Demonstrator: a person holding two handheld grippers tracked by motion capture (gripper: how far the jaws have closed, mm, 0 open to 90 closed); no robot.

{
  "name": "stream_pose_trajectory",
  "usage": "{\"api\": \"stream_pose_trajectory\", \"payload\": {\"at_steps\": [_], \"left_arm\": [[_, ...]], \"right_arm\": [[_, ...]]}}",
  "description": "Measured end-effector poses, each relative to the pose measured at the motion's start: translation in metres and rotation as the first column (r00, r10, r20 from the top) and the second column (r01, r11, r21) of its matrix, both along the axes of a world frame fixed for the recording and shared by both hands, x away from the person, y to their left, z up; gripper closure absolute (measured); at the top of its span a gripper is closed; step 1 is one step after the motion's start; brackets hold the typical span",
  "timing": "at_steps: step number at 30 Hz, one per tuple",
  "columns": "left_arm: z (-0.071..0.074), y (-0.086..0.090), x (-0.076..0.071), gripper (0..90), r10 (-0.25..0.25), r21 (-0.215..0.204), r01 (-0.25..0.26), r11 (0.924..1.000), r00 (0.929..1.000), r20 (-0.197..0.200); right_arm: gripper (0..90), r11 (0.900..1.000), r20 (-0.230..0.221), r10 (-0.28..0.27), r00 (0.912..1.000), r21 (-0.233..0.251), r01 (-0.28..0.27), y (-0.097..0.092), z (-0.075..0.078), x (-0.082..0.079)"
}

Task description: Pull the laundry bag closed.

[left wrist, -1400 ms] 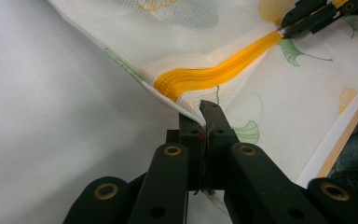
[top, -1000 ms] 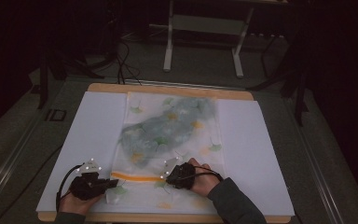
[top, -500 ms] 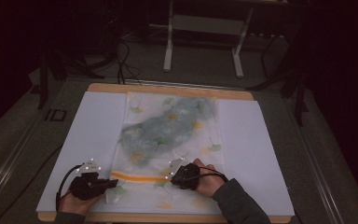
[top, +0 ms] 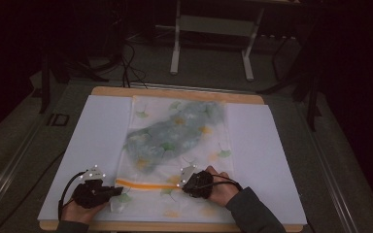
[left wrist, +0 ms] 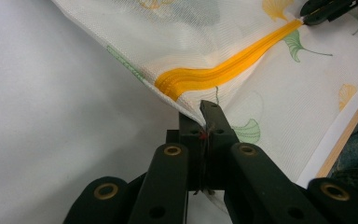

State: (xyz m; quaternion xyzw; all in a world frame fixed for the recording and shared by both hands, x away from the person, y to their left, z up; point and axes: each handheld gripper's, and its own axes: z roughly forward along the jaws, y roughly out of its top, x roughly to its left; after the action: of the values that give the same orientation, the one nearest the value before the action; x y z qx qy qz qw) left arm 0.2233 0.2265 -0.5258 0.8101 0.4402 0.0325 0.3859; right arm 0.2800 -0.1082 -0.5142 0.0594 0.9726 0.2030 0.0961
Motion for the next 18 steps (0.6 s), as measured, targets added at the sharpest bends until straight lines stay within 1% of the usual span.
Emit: {"api": "stream_pose_trajectory", "payload": {"at_steps": [9,11,18], "left_arm": [[0.0,0.0,0.0,88.6,0.0,-0.001,0.0,1.0,1.0,0.003],[0.0,0.0,0.0,88.6,0.0,-0.002,0.0,1.0,1.0,0.002],[0.0,0.0,0.0,88.6,0.0,0.005,0.0,1.0,1.0,0.001]], "right_arm": [[85.0,1.0,0.0,0.0,1.0,-0.001,0.0,-0.003,0.0,-0.001],[85.0,0.9999,0.005,-0.002,1.0,-0.013,0.002,-0.005,0.001,-0.001],[85.0,0.9997,-0.001,-0.017,0.9998,-0.017,0.017,-0.015,0.001,-0.001]]}}
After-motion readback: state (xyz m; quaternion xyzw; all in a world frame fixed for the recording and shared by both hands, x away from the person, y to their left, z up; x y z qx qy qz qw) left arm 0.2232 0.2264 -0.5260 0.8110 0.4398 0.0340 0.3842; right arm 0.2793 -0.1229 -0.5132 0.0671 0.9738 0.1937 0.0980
